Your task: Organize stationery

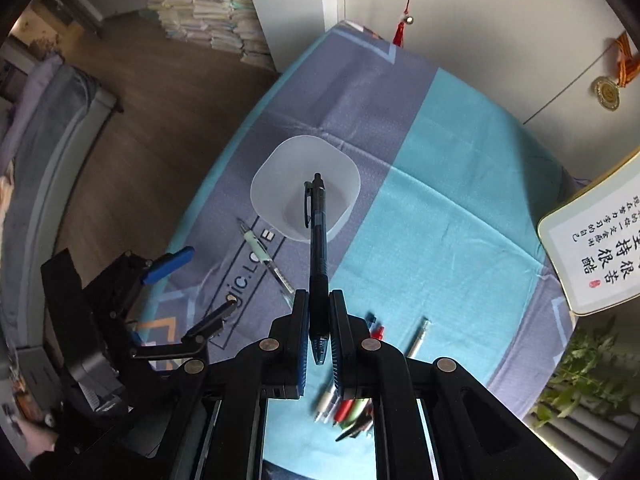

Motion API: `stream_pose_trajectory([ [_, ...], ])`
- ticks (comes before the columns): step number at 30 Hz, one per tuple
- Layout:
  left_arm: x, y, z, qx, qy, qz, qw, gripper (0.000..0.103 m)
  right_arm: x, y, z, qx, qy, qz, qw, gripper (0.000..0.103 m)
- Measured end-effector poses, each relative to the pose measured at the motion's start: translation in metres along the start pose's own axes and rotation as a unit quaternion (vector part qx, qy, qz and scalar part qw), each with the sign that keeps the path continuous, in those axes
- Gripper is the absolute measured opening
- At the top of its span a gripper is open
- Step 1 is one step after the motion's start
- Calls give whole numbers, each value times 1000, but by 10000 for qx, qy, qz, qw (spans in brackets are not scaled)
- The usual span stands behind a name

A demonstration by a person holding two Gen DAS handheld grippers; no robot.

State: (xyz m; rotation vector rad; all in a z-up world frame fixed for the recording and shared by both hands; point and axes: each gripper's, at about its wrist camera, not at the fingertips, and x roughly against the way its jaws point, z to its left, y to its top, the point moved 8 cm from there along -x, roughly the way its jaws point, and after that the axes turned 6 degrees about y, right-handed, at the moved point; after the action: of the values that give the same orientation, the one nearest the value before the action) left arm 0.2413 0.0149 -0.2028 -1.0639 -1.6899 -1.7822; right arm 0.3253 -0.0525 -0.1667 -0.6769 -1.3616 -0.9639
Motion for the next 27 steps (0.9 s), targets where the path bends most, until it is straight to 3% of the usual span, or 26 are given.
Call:
stream_pose_trajectory([
  [3, -2, 0, 3, 47, 16, 36, 10000, 62, -6, 16, 3, 86, -234, 308, 9992, 10],
  [6, -2, -2, 9, -5, 171, 71, 9998, 62, 2, 33, 7, 70, -158, -57, 9998, 12],
  [8, 1, -3, 13, -26, 192, 45, 9998, 62, 14, 39, 7, 138, -276, -449, 9985, 23],
  [10, 4, -5, 18, 36, 181, 14, 9998, 62, 31, 36, 6, 268, -478, -953, 9939, 57],
  [12, 6, -6, 23, 145, 113, -22, 9998, 63, 44, 19, 11, 499, -495, -1315, 9888, 77],
  [16, 3, -8, 24, 333, -29, 29, 9994, 64, 33, -35, 16, 992, -444, -1495, 9828, 79],
  [23, -6, -9, 8, 332, -225, 192, 9990, 64, -38, -87, -6, 539, -324, -1469, 9872, 79],
  [27, -20, -7, -9, 544, -246, 521, 9969, 64, -43, -112, -16, 14, 448, -1944, 9799, 79],
])
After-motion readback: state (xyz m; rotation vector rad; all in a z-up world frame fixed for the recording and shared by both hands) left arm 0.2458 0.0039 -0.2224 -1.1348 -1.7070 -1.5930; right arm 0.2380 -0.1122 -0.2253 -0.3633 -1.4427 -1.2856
